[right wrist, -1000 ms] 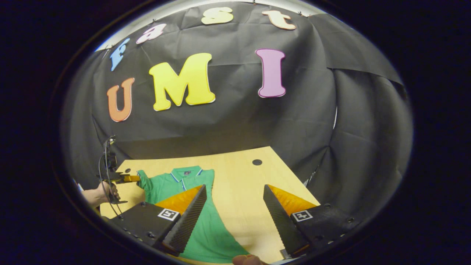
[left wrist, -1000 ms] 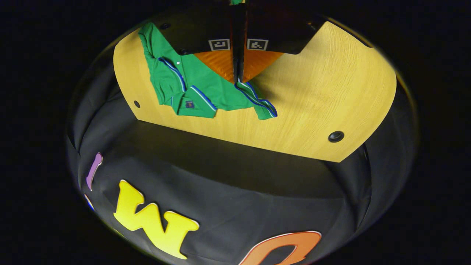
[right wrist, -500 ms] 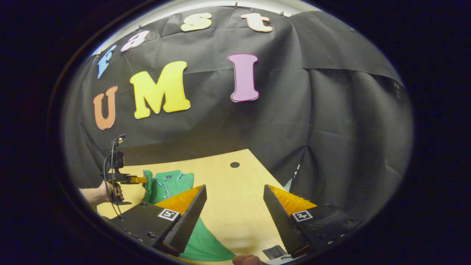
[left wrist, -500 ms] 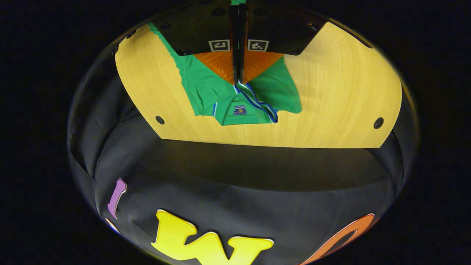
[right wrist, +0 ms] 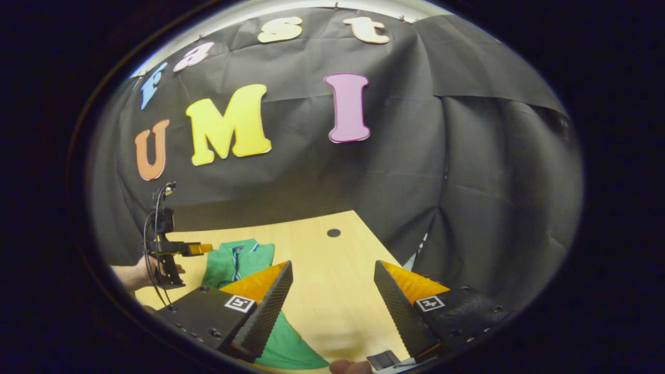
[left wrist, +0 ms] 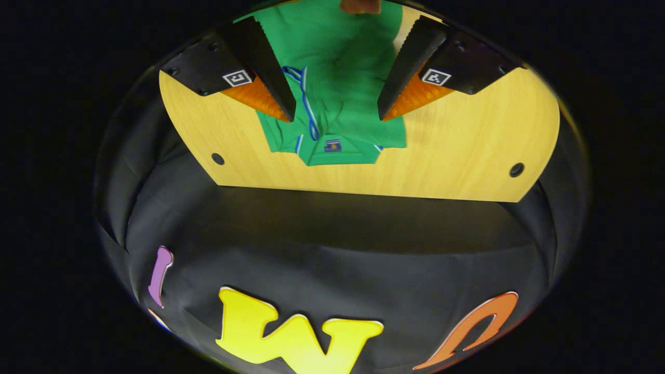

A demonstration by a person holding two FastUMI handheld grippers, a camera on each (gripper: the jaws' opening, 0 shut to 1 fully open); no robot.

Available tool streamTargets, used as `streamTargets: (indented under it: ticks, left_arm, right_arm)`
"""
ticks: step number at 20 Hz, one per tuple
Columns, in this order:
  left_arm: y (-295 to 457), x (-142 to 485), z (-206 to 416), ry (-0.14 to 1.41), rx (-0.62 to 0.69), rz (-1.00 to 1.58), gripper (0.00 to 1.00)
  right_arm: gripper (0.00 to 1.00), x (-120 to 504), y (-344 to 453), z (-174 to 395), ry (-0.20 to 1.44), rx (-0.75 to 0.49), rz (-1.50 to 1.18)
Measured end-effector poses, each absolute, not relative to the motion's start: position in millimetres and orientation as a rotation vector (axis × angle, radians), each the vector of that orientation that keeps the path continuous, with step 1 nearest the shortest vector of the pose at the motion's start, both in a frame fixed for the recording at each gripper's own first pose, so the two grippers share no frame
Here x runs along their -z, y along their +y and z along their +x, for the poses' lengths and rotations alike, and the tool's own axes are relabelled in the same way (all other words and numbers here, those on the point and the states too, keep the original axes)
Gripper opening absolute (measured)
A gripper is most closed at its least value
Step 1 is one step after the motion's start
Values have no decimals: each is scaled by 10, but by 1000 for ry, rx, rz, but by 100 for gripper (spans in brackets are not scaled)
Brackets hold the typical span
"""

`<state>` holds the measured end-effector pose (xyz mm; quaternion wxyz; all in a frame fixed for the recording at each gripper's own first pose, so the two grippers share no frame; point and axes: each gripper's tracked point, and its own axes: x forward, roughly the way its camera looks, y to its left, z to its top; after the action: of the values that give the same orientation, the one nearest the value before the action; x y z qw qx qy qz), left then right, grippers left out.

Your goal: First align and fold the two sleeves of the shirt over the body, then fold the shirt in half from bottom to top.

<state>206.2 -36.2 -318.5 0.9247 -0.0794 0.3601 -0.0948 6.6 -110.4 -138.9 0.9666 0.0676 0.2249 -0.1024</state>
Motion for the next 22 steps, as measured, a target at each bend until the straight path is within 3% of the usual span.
streamTargets:
  ticks: [5, 12, 22]
  left_arm:
    - [-41, 2878, 1789, 682, 132, -157, 100]
    - [267, 2521, 905, 652, 95, -105, 100]
    - [668, 3431, -959, 1015, 136, -37, 100]
  right_arm:
    - [96, 1444, -785, 258, 454, 66, 83]
    - [97, 1876, -383, 228, 525, -188, -41]
    - [97, 3097, -453, -580, 859, -253, -117]
